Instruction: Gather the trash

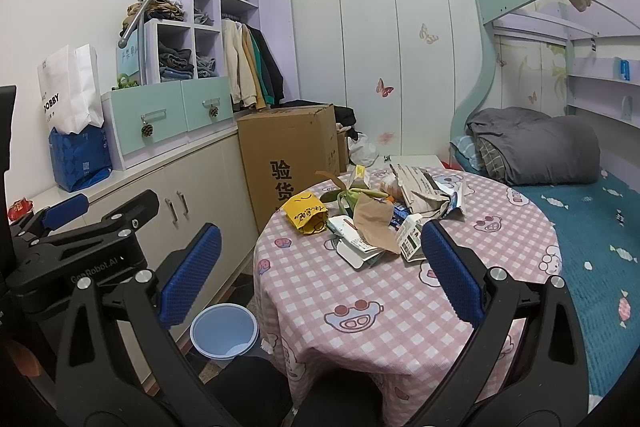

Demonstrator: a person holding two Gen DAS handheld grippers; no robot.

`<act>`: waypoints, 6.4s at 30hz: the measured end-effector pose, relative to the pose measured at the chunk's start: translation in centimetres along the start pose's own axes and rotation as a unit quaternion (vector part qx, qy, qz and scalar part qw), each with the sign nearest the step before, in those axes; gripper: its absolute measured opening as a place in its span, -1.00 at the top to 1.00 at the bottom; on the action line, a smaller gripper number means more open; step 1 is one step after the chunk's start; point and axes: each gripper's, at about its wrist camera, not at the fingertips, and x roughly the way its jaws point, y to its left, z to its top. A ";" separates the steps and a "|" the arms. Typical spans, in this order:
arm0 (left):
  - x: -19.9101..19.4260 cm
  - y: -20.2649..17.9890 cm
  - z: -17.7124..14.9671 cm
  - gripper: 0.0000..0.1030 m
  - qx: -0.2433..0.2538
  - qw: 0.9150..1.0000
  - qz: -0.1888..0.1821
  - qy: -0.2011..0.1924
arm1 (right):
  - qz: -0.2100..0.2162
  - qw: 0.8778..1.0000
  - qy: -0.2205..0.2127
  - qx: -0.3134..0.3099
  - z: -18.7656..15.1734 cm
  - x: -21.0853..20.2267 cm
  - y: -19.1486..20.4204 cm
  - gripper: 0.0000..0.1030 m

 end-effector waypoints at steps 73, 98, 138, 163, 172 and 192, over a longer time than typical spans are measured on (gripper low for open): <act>27.0 -12.5 -3.1 -0.60 -0.027 0.957 -0.143 0.250 | -0.008 0.957 0.242 0.159 -3.2 23.9 -18.0 0.17; 29.5 -18.4 -1.0 0.99 0.078 0.952 -0.176 0.237 | -0.018 0.966 0.201 0.161 -1.3 23.0 -18.5 0.20; 27.4 21.3 -2.8 0.99 -0.164 0.961 0.087 0.203 | 0.221 0.944 0.242 -0.045 0.1 32.2 19.6 0.18; 35.2 26.1 -8.5 0.98 -0.176 0.933 0.132 0.286 | 0.178 0.941 0.283 -0.049 -6.1 39.0 22.9 -0.47; 37.5 25.3 -8.3 0.97 -0.171 0.933 0.130 0.290 | 0.157 0.950 0.267 -0.031 -6.0 39.6 21.5 -0.47; 32.4 22.9 -5.8 -0.40 -0.173 0.940 0.125 0.265 | 0.148 0.957 0.248 0.001 -4.0 36.1 18.8 -0.49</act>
